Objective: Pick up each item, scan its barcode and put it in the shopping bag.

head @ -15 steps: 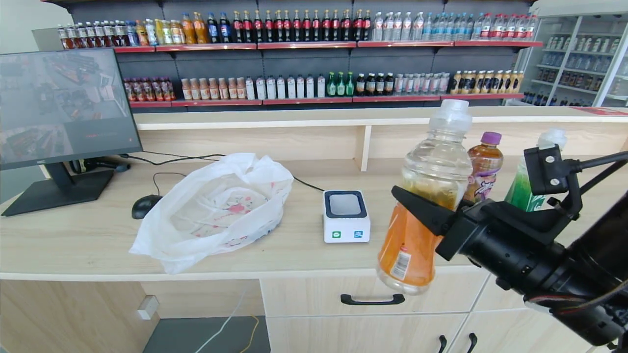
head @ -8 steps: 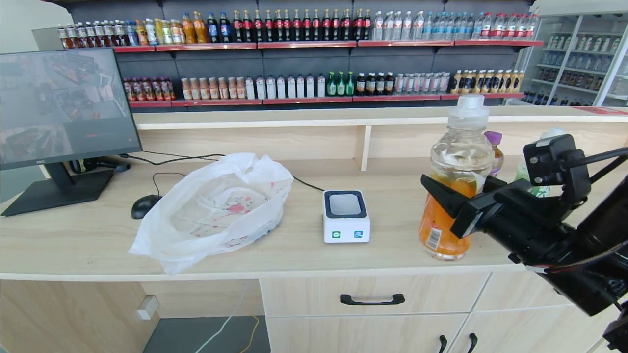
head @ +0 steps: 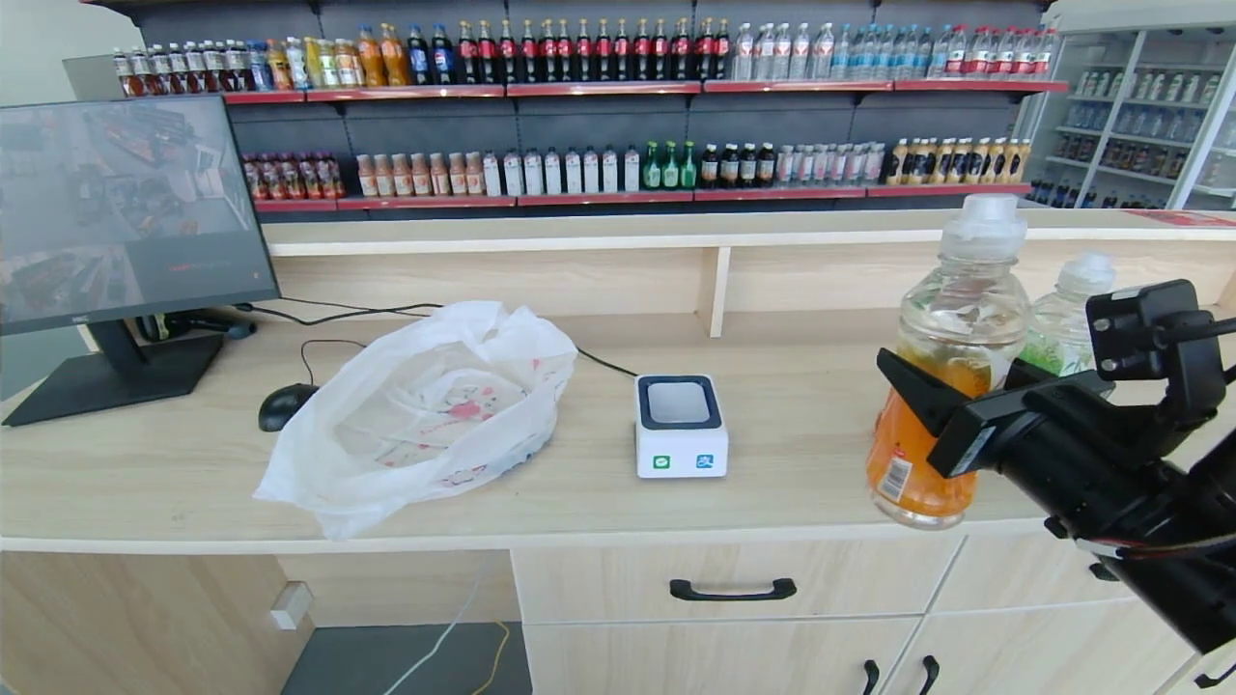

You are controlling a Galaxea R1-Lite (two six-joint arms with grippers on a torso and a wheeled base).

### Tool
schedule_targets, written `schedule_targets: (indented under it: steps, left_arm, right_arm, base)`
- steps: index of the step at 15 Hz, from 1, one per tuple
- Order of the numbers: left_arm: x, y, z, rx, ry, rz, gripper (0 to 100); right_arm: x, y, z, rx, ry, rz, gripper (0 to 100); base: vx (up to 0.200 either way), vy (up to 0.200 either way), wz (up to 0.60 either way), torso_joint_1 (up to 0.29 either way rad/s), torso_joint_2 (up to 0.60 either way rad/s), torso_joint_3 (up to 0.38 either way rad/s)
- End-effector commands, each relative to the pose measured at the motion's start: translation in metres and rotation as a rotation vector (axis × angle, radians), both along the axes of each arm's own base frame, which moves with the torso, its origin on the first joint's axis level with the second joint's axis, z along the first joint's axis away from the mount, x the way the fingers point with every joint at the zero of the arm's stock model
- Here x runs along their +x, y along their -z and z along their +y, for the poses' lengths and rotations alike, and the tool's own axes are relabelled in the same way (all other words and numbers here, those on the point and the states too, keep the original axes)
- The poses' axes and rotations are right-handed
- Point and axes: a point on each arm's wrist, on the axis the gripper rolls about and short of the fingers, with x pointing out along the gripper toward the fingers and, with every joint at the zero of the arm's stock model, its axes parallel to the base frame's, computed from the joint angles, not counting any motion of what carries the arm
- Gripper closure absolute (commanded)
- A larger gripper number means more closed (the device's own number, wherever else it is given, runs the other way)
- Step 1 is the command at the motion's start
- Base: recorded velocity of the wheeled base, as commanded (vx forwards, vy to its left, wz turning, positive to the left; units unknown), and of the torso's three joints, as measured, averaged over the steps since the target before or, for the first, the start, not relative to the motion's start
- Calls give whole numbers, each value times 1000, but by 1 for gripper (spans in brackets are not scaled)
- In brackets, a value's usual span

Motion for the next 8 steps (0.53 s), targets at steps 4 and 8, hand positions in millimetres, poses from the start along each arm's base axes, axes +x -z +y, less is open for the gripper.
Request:
schedule_targets:
  steps: [4, 8]
  left_arm:
    - [0, 0, 0, 11, 1, 1, 0]
    - [0, 0, 0, 9, 1, 1, 0]
  right_arm:
    - [1, 6, -2, 1, 7, 25, 100]
    - [4, 8, 0, 0, 5, 33, 100]
  base:
    - [0, 0, 0, 0, 0, 0]
    - [0, 0, 0, 0, 0, 0]
